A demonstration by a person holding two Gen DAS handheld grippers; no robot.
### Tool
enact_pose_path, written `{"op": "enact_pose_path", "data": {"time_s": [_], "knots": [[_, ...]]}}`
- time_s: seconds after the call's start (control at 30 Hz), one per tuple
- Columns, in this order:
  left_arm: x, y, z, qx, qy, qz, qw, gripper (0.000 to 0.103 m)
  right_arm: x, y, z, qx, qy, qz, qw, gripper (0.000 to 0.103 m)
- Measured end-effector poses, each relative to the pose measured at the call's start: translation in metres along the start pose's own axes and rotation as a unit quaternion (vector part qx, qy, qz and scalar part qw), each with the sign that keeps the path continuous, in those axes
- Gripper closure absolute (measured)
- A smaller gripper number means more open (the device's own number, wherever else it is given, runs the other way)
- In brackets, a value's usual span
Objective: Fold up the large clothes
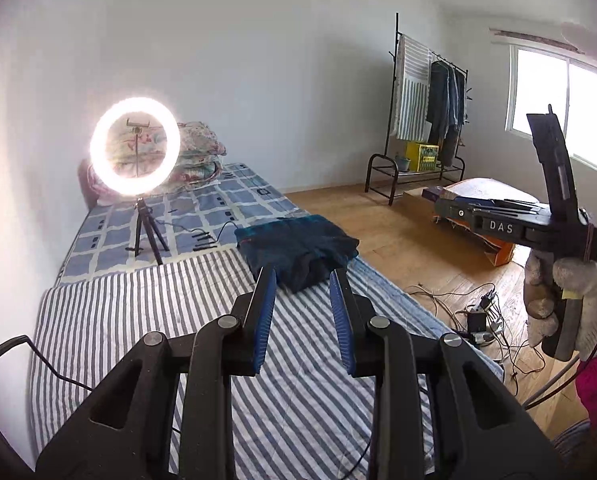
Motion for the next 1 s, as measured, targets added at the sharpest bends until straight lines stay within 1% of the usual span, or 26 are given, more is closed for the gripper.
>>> {"op": "enact_pose_path", "data": {"time_s": [0.1,0.2,0.23,0.3,0.33,0.37,0.43,0.5,0.53,0.57,0.6,0.63,0.7,0.73,0.77,0.8,0.9,1.0], "knots": [[-0.006,0.014,-0.004,0.009,-0.007,-0.003,0.9999,0.074,-0.004,0.021,0.011,-0.023,0.014,-0.005,1.000,0.068],[-0.009,0.026,-0.008,0.015,-0.011,-0.004,0.9998,0.073,-0.005,0.038,0.020,-0.031,0.012,-0.003,0.999,0.068],[-0.008,0.031,-0.009,0.017,-0.012,0.000,0.9998,0.072,-0.005,0.042,0.020,-0.032,0.012,-0.001,0.999,0.067],[-0.007,0.039,-0.008,0.016,-0.013,0.003,0.9998,0.053,-0.007,0.047,0.021,-0.039,0.019,-0.002,0.999,0.059],[-0.007,0.042,-0.007,0.015,-0.015,0.002,0.9998,0.049,-0.008,0.047,0.020,-0.040,0.024,-0.008,0.999,0.051],[-0.007,0.045,-0.006,0.015,-0.018,0.003,0.9997,0.045,-0.010,0.048,0.019,-0.040,0.025,-0.012,0.999,0.046],[-0.005,0.051,-0.006,0.017,-0.019,0.010,0.9996,0.043,-0.009,0.051,0.019,-0.036,0.023,-0.013,0.999,0.043],[-0.006,0.056,-0.005,0.021,-0.020,0.016,0.9994,0.034,-0.006,0.052,0.017,-0.033,0.025,-0.013,0.999,0.036],[-0.006,0.059,-0.006,0.023,-0.022,0.017,0.9994,0.032,-0.004,0.053,0.018,-0.033,0.026,-0.013,0.999,0.031],[-0.006,0.060,-0.005,0.024,-0.023,0.017,0.9993,0.028,-0.004,0.054,0.018,-0.033,0.026,-0.013,0.999,0.028],[-0.007,0.061,-0.004,0.024,-0.025,0.016,0.9993,0.023,-0.003,0.054,0.019,-0.034,0.026,-0.015,0.999,0.027],[-0.008,0.062,-0.003,0.024,-0.026,0.013,0.9993,0.020,-0.003,0.055,0.020,-0.036,0.027,-0.016,0.999,0.025],[-0.011,0.062,0.001,0.022,-0.029,0.006,0.9993,0.011,-0.004,0.056,0.023,-0.037,0.029,-0.019,0.999,0.017],[-0.013,0.061,0.002,0.020,-0.035,0.000,0.9992,0.010,-0.004,0.056,0.024,-0.036,0.030,-0.021,0.999,0.010],[-0.014,0.061,0.004,0.020,-0.042,-0.002,0.9989,0.005,-0.004,0.056,0.024,-0.034,0.032,-0.025,0.999,0.003],[-0.013,0.060,0.006,0.019,-0.047,-0.004,0.9987,0.002,-0.006,0.056,0.026,-0.033,0.033,-0.028,0.999,0.001],[-0.013,0.060,0.011,0.019,-0.061,-0.008,0.9979,0.001,-0.005,0.055,0.030,-0.038,0.034,-0.033,0.998,0.000],[-0.009,0.062,0.014,0.021,-0.064,-0.002,0.9977,0.001,0.000,0.058,0.033,-0.043,0.036,-0.030,0.998,0.000]]}}
Point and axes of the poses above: each gripper's, at about its wrist camera, not at the fingertips, and x roughly the way its jaws point, z to its left, y to its underside, the point moved 9 cm from there along x, roughly the way its jaws point, and after that the axes turned 1 degree about y, right-handed, at the moved point
